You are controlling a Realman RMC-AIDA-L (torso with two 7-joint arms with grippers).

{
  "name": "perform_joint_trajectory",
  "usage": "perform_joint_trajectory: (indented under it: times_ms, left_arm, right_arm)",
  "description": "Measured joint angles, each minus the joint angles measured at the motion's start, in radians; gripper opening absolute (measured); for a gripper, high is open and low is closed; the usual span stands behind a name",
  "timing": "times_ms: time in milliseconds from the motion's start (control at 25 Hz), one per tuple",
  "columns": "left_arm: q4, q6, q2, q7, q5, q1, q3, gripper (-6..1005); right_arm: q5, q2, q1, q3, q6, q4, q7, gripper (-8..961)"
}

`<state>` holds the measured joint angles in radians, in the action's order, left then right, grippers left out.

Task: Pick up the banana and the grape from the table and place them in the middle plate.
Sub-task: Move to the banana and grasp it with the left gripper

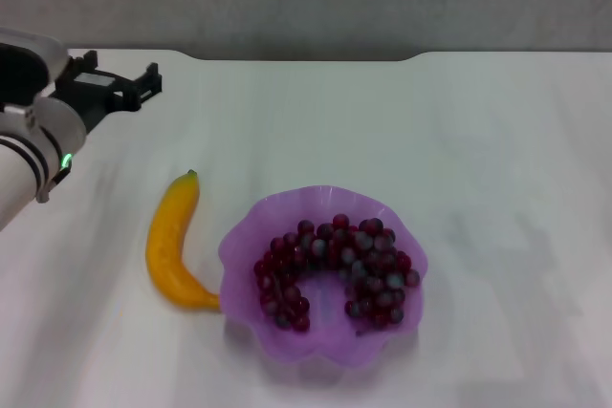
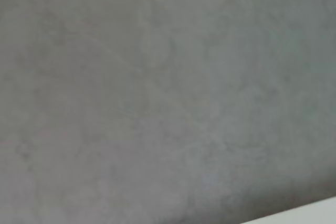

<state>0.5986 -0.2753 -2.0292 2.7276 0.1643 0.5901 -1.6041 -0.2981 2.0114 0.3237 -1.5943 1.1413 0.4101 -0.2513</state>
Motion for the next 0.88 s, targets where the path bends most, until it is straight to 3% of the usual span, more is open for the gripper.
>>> perform_joint_trajectory:
  times_ms: [80,240,400,480,680,720,880]
  left_arm:
    - [0.071,0.068,0.002,0.000,0.026,-0.021,0.034,897]
    - [0.325,0.329,0.008,0.003,0.074,-0.096,0.106,898]
    - [0.475,0.592,0.024,0.046,0.025,-0.102,0.177,898]
    - [0.534,0.680,0.053,0.093,-0.082,-0.096,0.218,898]
    - [0.639,0.815,0.199,0.118,-0.392,-0.062,0.330,896]
    - [0.659,0.853,0.219,0.118,-0.419,-0.055,0.340,896]
    - [0.746,1.046,0.253,0.120,-0.418,-0.035,0.332,895]
  right_arm:
    - [0.007,0.000,0.008,0.000,-0.001,-0.019,0.021,903]
    - [0.011,0.001,0.020,-0.001,-0.003,-0.028,0.034,903]
    - [0.010,-0.002,0.025,-0.001,-0.006,-0.036,0.026,903]
    - [0.010,-0.002,0.028,-0.002,-0.008,-0.041,0.026,903]
    - [0.010,-0.002,0.033,-0.004,-0.015,-0.044,0.025,903]
    - [0.010,-0.002,0.033,-0.004,-0.015,-0.044,0.025,903]
    - [0.010,-0.001,0.034,-0.013,-0.015,-0.053,0.026,903]
